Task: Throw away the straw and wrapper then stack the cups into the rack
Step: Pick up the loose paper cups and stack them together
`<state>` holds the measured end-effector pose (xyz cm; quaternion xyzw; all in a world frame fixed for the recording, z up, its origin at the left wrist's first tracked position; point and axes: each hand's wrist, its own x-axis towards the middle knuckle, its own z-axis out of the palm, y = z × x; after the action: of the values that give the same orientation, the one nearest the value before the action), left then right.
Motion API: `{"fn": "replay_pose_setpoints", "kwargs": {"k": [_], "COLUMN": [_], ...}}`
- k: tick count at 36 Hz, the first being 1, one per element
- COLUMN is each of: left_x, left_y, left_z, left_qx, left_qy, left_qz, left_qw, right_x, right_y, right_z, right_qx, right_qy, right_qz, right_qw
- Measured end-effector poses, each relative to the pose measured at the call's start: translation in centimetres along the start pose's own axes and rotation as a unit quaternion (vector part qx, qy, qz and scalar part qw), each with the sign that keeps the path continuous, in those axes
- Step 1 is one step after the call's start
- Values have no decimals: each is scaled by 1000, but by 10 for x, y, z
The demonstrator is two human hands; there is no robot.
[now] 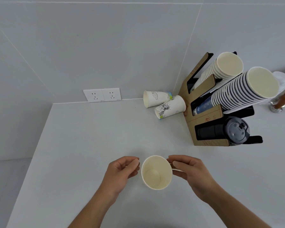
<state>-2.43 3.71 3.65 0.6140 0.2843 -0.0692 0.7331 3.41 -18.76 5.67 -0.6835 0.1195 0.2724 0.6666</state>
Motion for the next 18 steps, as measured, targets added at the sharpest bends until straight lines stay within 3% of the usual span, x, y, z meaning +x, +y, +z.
{"fn": "replay_pose_setpoints", "kwargs": {"k": [9,18], "left_x": [45,115], "left_y": [24,62], "left_z": [3,32], "left_qx": [-2,67], "left_qy": [29,0], "left_qz": [0,33], "left_qw": [1000,997], "right_x": [42,108], "right_y": [-23,-40], "right_z": [-6,1], "right_qx": [67,166], "right_qy": [32,80], "right_qz": [37,76], "right_qw": [997,980]}}
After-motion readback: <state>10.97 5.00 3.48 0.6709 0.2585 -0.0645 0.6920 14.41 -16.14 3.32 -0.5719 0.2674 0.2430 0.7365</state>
